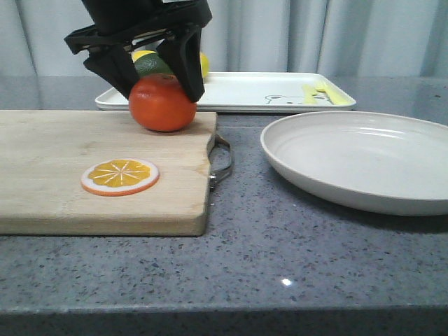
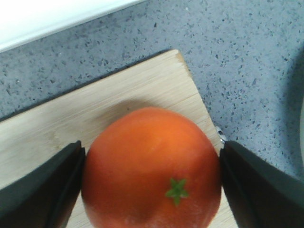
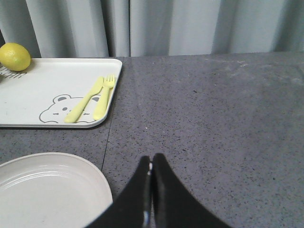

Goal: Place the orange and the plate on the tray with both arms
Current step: 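Lower the left gripper over the orange and close on it, then carry the orange with the left gripper onto the white plate, then open the left gripper and lift it away from the orange, then move the right gripper down to grip the plate rim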

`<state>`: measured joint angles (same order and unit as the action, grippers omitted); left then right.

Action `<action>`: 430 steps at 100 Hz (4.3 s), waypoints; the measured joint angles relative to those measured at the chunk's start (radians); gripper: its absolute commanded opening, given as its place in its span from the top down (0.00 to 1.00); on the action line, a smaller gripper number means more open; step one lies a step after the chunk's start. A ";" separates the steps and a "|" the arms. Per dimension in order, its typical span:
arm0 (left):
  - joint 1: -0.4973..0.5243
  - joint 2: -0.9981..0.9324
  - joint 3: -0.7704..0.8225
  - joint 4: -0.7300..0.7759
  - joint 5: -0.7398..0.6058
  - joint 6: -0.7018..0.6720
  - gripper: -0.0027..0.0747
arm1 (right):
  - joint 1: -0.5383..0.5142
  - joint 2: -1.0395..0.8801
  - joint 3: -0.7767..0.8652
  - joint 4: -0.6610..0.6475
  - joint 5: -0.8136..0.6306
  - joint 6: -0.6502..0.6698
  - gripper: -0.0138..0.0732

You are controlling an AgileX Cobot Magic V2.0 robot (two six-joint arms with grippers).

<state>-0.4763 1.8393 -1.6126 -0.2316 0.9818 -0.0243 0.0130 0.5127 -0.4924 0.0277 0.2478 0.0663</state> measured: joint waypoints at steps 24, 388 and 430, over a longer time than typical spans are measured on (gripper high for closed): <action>0.000 0.002 -0.052 -0.007 0.017 0.007 0.53 | 0.000 0.000 0.000 0.000 0.002 0.000 0.92; -0.262 -0.807 0.623 0.024 -0.458 0.082 0.72 | 0.000 0.004 -0.010 0.000 0.232 -0.015 0.92; -0.262 -1.191 0.913 0.088 -0.558 0.082 0.72 | 0.029 0.218 -0.137 0.000 0.370 -0.028 0.35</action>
<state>-0.7384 0.6481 -0.7000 -0.1436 0.4234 0.0576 0.0424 0.7305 -0.6298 0.0277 0.6177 0.0387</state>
